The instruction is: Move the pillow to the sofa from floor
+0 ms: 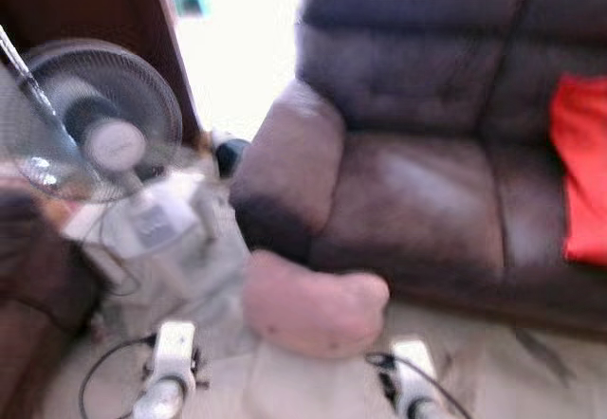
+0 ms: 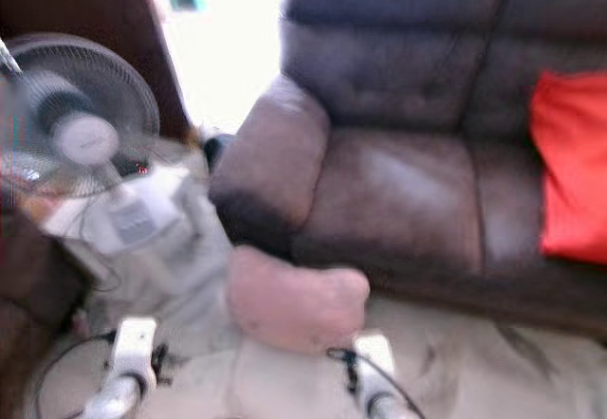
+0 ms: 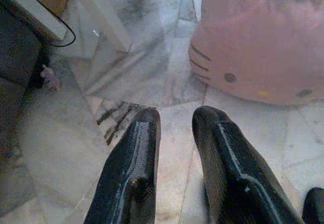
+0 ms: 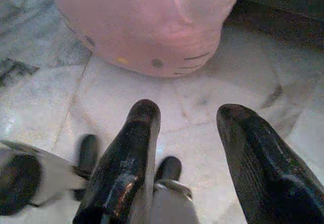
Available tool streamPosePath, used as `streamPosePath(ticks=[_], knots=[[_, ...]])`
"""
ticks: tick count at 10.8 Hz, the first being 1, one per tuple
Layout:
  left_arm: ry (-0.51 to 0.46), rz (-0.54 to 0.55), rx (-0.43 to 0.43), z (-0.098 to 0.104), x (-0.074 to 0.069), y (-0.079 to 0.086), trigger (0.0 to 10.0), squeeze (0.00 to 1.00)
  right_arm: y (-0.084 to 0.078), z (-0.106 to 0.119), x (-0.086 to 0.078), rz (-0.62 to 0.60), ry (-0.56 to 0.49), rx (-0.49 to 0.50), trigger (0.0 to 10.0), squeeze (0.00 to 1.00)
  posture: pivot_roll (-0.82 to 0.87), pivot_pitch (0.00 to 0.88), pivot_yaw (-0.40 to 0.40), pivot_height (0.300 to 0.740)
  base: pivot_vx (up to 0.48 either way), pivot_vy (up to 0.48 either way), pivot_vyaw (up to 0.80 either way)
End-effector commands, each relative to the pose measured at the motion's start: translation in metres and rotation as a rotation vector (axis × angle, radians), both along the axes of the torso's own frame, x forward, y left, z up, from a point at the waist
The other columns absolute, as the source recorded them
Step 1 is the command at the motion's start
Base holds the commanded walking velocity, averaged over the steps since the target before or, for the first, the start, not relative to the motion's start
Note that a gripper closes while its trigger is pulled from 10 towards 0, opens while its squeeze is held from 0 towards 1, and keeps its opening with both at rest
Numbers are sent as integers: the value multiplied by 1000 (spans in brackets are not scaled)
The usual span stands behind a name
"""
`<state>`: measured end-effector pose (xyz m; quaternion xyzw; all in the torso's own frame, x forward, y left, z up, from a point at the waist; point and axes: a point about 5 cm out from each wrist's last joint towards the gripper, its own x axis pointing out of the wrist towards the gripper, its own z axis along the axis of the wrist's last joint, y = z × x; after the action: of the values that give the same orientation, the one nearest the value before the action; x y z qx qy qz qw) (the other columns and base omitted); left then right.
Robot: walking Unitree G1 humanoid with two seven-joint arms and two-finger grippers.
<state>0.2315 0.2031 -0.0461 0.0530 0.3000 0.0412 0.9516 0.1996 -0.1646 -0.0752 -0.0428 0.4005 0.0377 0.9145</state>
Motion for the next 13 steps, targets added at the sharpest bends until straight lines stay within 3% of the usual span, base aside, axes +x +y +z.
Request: streamPosePath(ticks=[1,3,8,13], knots=[[16,11,12,-2,-5,6,10000,0,7,-1,0,12,5,12,10000,0,176,149,6,740,0,296,0],[11,5,14,-1,-4,6,10000,0,8,-1,0,13,6,13,10000,0,176,148,7,740,0,296,0],[22,-42,6,-3,-4,-1,10000,0,7,-1,0,7,4,15,10000,0,176,156,7,740,0,0,0],[24,-12,-4,-2,-3,2,10000,0,6,0,0,4,2,15,10000,0,175,159,5,740,0,119,0]])
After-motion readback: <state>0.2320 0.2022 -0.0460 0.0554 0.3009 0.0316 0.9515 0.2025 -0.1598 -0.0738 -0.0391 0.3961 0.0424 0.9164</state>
